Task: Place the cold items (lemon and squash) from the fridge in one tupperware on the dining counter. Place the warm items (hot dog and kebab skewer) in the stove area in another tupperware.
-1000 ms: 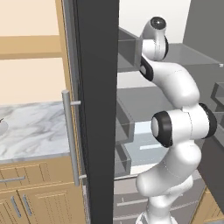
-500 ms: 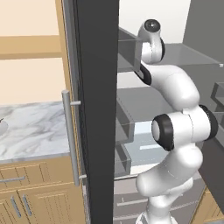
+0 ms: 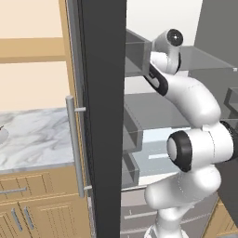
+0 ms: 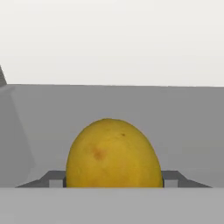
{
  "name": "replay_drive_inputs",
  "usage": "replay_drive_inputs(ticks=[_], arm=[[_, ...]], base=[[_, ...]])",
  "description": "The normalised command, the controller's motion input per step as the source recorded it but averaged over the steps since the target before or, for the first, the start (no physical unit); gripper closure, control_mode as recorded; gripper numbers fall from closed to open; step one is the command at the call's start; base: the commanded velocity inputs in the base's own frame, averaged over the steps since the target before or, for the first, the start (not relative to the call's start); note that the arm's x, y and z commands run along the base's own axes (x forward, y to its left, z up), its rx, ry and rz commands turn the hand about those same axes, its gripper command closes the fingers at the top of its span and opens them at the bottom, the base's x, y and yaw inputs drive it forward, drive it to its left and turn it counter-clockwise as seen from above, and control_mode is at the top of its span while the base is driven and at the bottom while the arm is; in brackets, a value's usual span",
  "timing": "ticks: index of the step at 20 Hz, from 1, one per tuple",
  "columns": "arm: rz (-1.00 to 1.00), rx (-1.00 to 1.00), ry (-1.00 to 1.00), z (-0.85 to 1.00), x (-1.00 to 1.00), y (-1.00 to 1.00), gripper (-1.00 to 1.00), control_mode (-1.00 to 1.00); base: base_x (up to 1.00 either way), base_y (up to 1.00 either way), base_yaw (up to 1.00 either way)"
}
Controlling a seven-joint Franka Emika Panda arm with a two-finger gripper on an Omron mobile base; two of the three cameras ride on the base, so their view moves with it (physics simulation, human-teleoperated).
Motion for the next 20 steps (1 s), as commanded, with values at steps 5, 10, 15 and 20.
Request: replay_drive_inputs(ticks=[5, 10, 15, 20], arm=[[0.0, 0.02, 0.04, 0.8, -0.62, -0.16, 1.0, -1.0], [0.0, 0.0, 0.02, 0.34, -0.72, -0.06, 1.0, -1.0], [0.0, 0.0, 0.05, 0.05, -0.89, -0.07, 1.0, -1.0], [0.0, 0.0, 0.04, 0.01, -1.0, -0.1, 1.0, -1.0]], base=[[0.0, 0.0, 0.0], [0.0, 0.0, 0.0], [0.0, 0.0, 0.0], [0.0, 0.0, 0.0]])
